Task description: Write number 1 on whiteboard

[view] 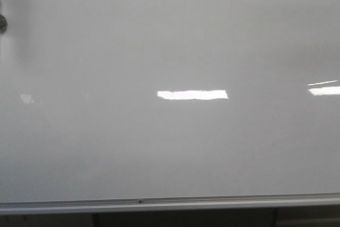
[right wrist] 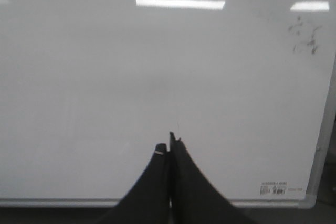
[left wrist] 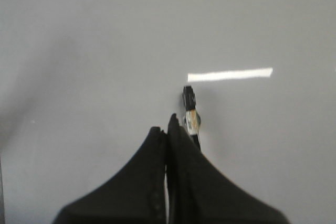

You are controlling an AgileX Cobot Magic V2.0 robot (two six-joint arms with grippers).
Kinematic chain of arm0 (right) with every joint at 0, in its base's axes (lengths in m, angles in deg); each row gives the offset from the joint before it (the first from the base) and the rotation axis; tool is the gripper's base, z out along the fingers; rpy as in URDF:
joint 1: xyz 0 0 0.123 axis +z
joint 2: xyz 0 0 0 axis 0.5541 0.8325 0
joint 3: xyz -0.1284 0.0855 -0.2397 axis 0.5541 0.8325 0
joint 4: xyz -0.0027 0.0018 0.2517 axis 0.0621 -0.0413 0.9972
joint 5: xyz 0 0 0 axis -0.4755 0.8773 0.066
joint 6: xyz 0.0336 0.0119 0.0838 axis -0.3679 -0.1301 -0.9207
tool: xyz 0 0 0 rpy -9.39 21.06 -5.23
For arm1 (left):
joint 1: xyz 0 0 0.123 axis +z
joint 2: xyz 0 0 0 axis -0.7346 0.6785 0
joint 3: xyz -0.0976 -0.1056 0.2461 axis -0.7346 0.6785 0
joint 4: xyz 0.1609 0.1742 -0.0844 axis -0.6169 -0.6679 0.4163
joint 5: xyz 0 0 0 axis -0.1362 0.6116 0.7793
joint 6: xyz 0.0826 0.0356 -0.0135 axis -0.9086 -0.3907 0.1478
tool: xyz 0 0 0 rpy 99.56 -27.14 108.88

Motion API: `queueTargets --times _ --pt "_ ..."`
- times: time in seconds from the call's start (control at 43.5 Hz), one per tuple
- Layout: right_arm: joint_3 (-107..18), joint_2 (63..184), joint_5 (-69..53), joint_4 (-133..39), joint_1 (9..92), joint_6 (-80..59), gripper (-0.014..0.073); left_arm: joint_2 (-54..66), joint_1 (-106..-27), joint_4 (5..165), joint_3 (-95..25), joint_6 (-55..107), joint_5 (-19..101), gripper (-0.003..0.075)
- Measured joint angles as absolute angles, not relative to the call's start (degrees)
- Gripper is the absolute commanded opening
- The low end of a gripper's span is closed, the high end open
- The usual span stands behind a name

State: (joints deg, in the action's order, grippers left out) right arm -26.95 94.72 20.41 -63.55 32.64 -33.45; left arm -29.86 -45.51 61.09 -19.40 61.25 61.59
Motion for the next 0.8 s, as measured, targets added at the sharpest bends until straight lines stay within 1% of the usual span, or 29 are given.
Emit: queueTargets --times 0.23,0.436,0.482,0.505,0.528,0.574,0.597,0.62,0.689,0.712,0.735,0.781,0.804 --pt "-26.9 101.9 23.3 -63.4 32.6 -33.4 -0.0067 -27.0 -45.5 61.1 -18.8 61.2 66.3 -0.0019" --pt "-26.9 106.5 24.5 -63.4 32.6 -33.4 -0.0066 -26.5 -45.5 61.3 -16.8 61.2 66.2 -0.0018" --pt "-26.9 107.1 24.5 -63.4 32.6 -33.4 -0.0058 -26.5 -45.5 61.3 -16.7 61.2 66.2 -0.0013" --pt "-26.9 107.2 24.5 -63.4 32.6 -33.4 -0.0045 -26.5 -45.5 61.4 -16.6 61.2 66.2 0.0003" --pt "-26.9 107.3 24.5 -63.4 32.6 -33.4 -0.0025 -26.5 -45.5 61.4 -16.4 61.2 66.2 0.0021" --pt "-26.9 107.8 24.5 -63.4 32.6 -33.4 0.0044 -26.5 -45.5 61.5 -16.4 61.2 66.2 0.0077" --pt "-26.9 107.7 24.5 -63.4 32.6 -33.4 0.0083 -26.5 -45.5 61.5 -16.4 61.2 66.2 0.0113" --pt "-26.9 107.8 24.5 -63.4 32.6 -33.4 0.0127 -26.5 -45.5 61.5 -16.4 61.2 66.2 0.017" --pt "-26.9 107.9 24.5 -63.4 32.6 -33.3 0.0285 -26.5 -45.5 61.5 -16.4 61.2 66.2 0.0316" --pt "-26.9 107.9 24.5 -63.4 32.6 -33.3 0.0344 -26.5 -45.5 61.5 -16.4 61.2 66.2 0.0363" --pt "-26.9 107.9 24.5 -63.4 32.8 -33.3 0.0421 -26.5 -45.5 61.5 -16.4 61.2 66.2 0.0407" --pt "-26.9 108.0 24.5 -63.4 33.0 -33.3 0.0524 -26.5 -45.5 61.6 -16.4 61.2 66.2 0.0485" --pt "-26.9 108.0 24.5 -63.4 33.0 -33.3 0.0566 -26.5 -45.5 61.6 -16.4 61.2 66.2 0.0508"
